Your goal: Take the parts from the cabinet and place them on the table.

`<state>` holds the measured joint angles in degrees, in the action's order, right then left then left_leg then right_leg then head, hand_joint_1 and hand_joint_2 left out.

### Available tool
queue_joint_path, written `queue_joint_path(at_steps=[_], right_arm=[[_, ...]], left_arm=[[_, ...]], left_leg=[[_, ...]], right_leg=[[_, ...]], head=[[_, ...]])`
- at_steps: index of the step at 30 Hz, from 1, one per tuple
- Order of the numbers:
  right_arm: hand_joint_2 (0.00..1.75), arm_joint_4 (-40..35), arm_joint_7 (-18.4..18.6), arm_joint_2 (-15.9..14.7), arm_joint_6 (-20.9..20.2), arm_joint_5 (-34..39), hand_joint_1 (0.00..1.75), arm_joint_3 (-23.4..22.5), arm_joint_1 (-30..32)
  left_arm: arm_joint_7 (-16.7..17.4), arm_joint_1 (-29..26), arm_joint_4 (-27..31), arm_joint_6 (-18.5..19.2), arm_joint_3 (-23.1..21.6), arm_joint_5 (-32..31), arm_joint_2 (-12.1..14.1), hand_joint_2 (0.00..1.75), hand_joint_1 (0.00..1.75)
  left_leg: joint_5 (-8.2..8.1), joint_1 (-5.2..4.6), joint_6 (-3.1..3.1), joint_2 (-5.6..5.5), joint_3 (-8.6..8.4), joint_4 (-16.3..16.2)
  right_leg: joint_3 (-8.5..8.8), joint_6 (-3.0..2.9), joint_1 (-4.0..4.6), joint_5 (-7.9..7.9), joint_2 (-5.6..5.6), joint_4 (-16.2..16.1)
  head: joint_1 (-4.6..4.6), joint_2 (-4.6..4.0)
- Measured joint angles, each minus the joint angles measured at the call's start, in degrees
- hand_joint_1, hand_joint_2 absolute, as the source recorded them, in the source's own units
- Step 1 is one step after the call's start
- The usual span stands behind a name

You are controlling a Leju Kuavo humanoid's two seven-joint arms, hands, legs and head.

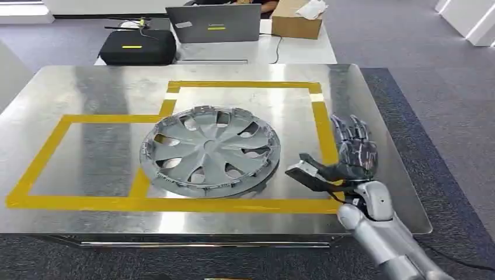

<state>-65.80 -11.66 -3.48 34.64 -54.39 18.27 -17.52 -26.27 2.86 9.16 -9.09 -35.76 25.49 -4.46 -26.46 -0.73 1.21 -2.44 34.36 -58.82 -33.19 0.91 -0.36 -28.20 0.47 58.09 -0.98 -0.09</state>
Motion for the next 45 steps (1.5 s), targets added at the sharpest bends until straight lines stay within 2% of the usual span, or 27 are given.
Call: queue_joint_path(at_steps=[5,8,11,12,14,16,17,18,20,21,22,23,25,27,28,29,31,32,34,36,37,38,39,41,42,43,45], right_arm=[[0.0,-10.7,-12.9,0.9,-5.1,22.4,0.0,-8.4,15.9],[0.0,-8.8,-23.5,3.6,-13.5,31.9,0.0,-20.5,22.2],[0.0,-5.5,-24.7,5.4,-19.0,35.7,0.0,-31.6,23.7],[0.0,-2.2,-25.5,5.5,-19.9,36.5,0.0,-36.8,23.1],[0.0,4.2,-27.2,6.5,-19.6,36.6,0.0,-47.2,22.7],[0.0,9.9,-27.7,6.5,-17.2,34.4,0.0,-56.2,22.6],[0.0,13.3,-27.8,6.5,-15.3,33.5,0.0,-60.2,22.4],[0.0,15.9,-27.5,6.5,-14.2,32.9,0.0,-62.9,22.2],[0.0,22.0,-23.5,6.5,-9.2,29.5,0.0,-68.8,21.4],[0.0,24.8,-20.6,6.5,-6.9,28.0,0.0,-70.9,21.0],[0.0,27.8,-18.3,6.6,-4.9,26.7,0.0,-72.9,20.5],[0.0,29.9,-17.3,6.6,-3.9,26.3,0.0,-74.2,20.2],[0.0,33.6,-14.7,6.6,-3.0,25.1,0.0,-76.6,19.7],[0.0,37.0,-10.9,7.0,-2.4,23.8,0.0,-78.5,19.2],[0.0,38.9,-8.7,7.5,-2.4,22.5,0.0,-79.3,18.9],[0.0,40.3,-6.3,7.7,-2.8,21.0,0.0,-79.6,18.7],[0.0,43.4,-1.6,8.4,-6.1,16.7,0.0,-79.6,18.2],[0.0,44.6,-0.4,8.8,-7.1,15.6,0.0,-79.6,18.0],[0.0,46.6,0.5,9.6,-7.6,15.1,0.0,-79.5,17.7],[0.0,48.2,0.8,10.1,-7.7,15.0,0.0,-79.5,17.5],[0.0,48.7,0.8,10.3,-7.8,14.9,0.0,-79.5,17.3],[0.0,49.2,0.9,10.9,-7.9,14.9,0.0,-79.4,17.0],[0.0,49.4,0.9,10.7,-8.0,14.9,0.0,-79.4,17.0],[0.0,49.8,0.9,10.7,-8.0,14.8,0.0,-79.4,17.0],[0.0,50.1,0.9,10.7,-8.0,14.8,0.0,-79.4,17.2],[0.0,50.2,1.0,10.7,-8.0,14.8,0.0,-79.4,17.3],[0.0,50.5,1.0,10.7,-8.0,14.8,0.0,-79.4,17.0]], left_arm=[[-0.1,-1.0,0.0,-4.9,1.7,2.3,-0.2,0.0,0.0],[-0.1,-1.6,-0.2,-6.1,2.4,3.1,-0.4,0.0,0.0],[-0.2,-1.8,-0.3,-7.0,2.6,4.0,-0.7,0.0,0.0],[-0.2,-1.7,-0.3,-7.4,2.6,4.3,-1.0,0.0,0.0],[-0.4,-1.7,-0.3,-7.8,2.8,4.8,-1.2,0.0,0.0],[-0.7,-1.9,-0.3,-7.9,2.8,5.3,-1.5,0.0,0.0],[-0.7,-2.0,-0.4,-8.1,2.9,5.6,-1.5,0.0,0.0],[-0.7,-2.2,-0.5,-8.1,2.9,5.8,-1.6,0.0,0.0],[-0.8,-2.2,-0.5,-8.2,2.9,6.2,-1.7,0.0,0.0],[-0.8,-2.1,-0.5,-8.3,2.9,6.3,-1.9,0.0,0.0],[-0.8,-2.0,-0.5,-8.4,2.9,6.3,-1.9,0.0,0.0],[-0.8,-2.0,-0.5,-8.4,3.0,6.4,-2.0,0.0,0.0],[-0.8,-1.8,-0.5,-8.4,3.0,6.4,-2.2,0.0,0.0],[-0.6,-1.8,-0.6,-9.2,3.0,7.0,-2.3,0.0,0.0],[-0.4,-1.8,-0.6,-9.8,3.0,7.1,-2.5,0.0,0.0],[-0.1,-1.8,-0.6,-10.2,3.0,7.4,-2.7,0.0,0.0],[0.4,-2.0,-0.6,-10.7,3.1,7.5,-3.0,0.0,0.0],[0.4,-1.9,-0.6,-10.7,3.1,7.5,-3.0,0.0,0.0],[0.5,-1.8,-0.6,-10.8,3.1,7.5,-3.1,0.0,0.0],[0.5,-1.8,-0.6,-10.8,3.1,7.5,-3.1,0.0,0.0],[0.5,-1.8,-0.6,-10.8,3.1,7.5,-3.1,0.0,0.0],[0.5,-1.7,-0.6,-10.8,3.1,7.5,-3.0,0.0,0.0],[0.5,-1.7,-0.6,-10.8,3.1,7.5,-3.1,0.0,0.0],[0.5,-1.7,-0.6,-10.8,3.1,7.5,-3.2,0.0,0.0],[0.5,-1.6,-0.6,-10.8,3.1,7.6,-3.3,0.0,0.0],[0.5,-1.4,-0.6,-10.8,3.1,7.5,-3.4,0.0,0.0],[0.5,-1.6,-0.6,-10.8,3.1,7.6,-3.5,0.0,0.0]], left_leg=[[-0.35,-0.22,0.51,-0.15,-0.08,-0.1],[-0.57,-0.53,0.91,-0.14,-0.04,-0.3],[-0.04,-0.64,1.51,0.06,-0.19,-0.2],[0.65,0.04,1.91,0.62,-0.51,1.0],[1.04,-0.06,2.47,0.87,-0.5,1.4],[1.22,-0.11,2.57,1.17,0.05,1.4],[1.38,-0.12,2.52,1.6,0.32,1.3],[1.5,-0.1,2.43,2.11,0.52,1.3],[1.73,0.03,2.1,3.28,0.81,1.2],[1.81,0.1,1.86,3.77,0.95,1.0],[1.83,-0.12,1.46,4.25,0.98,0.6],[1.86,-0.27,1.07,4.5,1.07,0.5],[2.07,-0.24,0.23,5.46,0.83,0.3],[2.46,-0.18,-0.57,6.33,0.99,0.2],[0.27,0.09,-1.21,5.11,1.52,-0.7],[-3.28,0.21,-1.59,4.08,2.02,-3.1],[-10.01,0.43,-1.97,3.13,3.67,-11.7],[-11.58,0.41,-1.94,3.01,4.07,-15.3],[-9.72,0.36,-1.51,2.88,1.76,-15.0],[-5.91,0.04,-0.17,1.81,-4.63,-5.8],[-5.0,-0.23,0.89,-0.27,-8.42,0.1],[-6.35,-0.18,1.76,-1.9,-10.27,3.6],[-5.61,-0.28,0.77,-1.62,-10.17,3.6],[-5.15,-0.7,1.15,-0.96,-9.81,3.7],[-4.16,-0.37,1.52,-0.12,-9.41,4.4],[-3.28,0.02,1.81,1.01,-9.0,4.9],[-2.27,0.04,2.32,2.14,-7.55,4.9]], right_leg=[[0.19,0.47,-0.23,-0.31,-0.22,0.0],[0.24,0.76,-0.52,-0.4,-0.19,0.0],[0.3,1.6,-0.75,0.14,0.26,-0.3],[0.22,1.73,-0.71,-0.39,0.45,0.0],[-1.46,1.97,-0.63,-4.54,0.14,4.0],[-4.85,2.37,-0.78,-9.34,0.14,13.0],[-5.94,2.57,-0.77,-10.45,0.13,16.0],[-5.55,2.7,-0.84,-9.92,0.07,16.1],[-0.51,2.98,-1.11,-5.82,-0.61,8.4],[2.89,3.15,-1.25,-3.93,-1.61,2.8],[5.69,3.25,-1.34,-4.34,-3.95,-2.2],[5.94,2.59,-1.07,-3.01,-3.63,-0.8],[4.72,1.49,-0.79,-3.44,-2.89,-1.2],[3.83,0.38,-0.99,-2.57,-2.15,-1.4],[3.28,-0.1,-1.05,-2.07,-1.92,-1.3],[2.76,-0.44,-1.07,-1.56,-1.59,-1.3],[1.67,-0.69,-0.88,-0.46,-0.71,-1.3],[1.19,-0.71,-0.73,0.17,-0.22,-1.2],[-0.39,-0.73,-0.4,1.3,0.75,-0.9],[-1.53,-0.71,0.0,2.33,2.06,-0.9],[-1.9,-0.68,-0.1,2.88,2.64,-0.9],[-2.33,-0.33,0.26,3.36,3.02,-0.9],[-2.4,0.04,-0.2,4.08,3.6,-1.1],[-2.59,0.83,-0.49,5.09,4.63,-1.4],[-2.89,1.32,-0.11,5.83,5.32,-1.9],[-3.39,1.08,-0.23,4.08,3.51,-1.0],[-5.52,1.57,-0.35,-2.79,0.62,4.3]], head=[[0.02,0.0],[-0.02,0.0],[-0.04,0.0],[-0.02,0.0],[0.33,0.0],[0.33,0.0],[0.31,0.0],[0.37,0.0],[0.33,0.0],[0.31,0.0],[0.37,0.0],[0.22,0.0],[-0.02,0.0],[0.0,0.0],[-0.13,0.0],[-0.13,0.0],[-0.13,0.0],[-0.09,0.0],[-0.13,0.0],[-0.13,0.0],[-0.11,0.0],[0.02,0.0],[-0.13,0.0],[-0.13,0.0],[-0.09,0.0],[-0.09,0.0],[0.68,0.0]])
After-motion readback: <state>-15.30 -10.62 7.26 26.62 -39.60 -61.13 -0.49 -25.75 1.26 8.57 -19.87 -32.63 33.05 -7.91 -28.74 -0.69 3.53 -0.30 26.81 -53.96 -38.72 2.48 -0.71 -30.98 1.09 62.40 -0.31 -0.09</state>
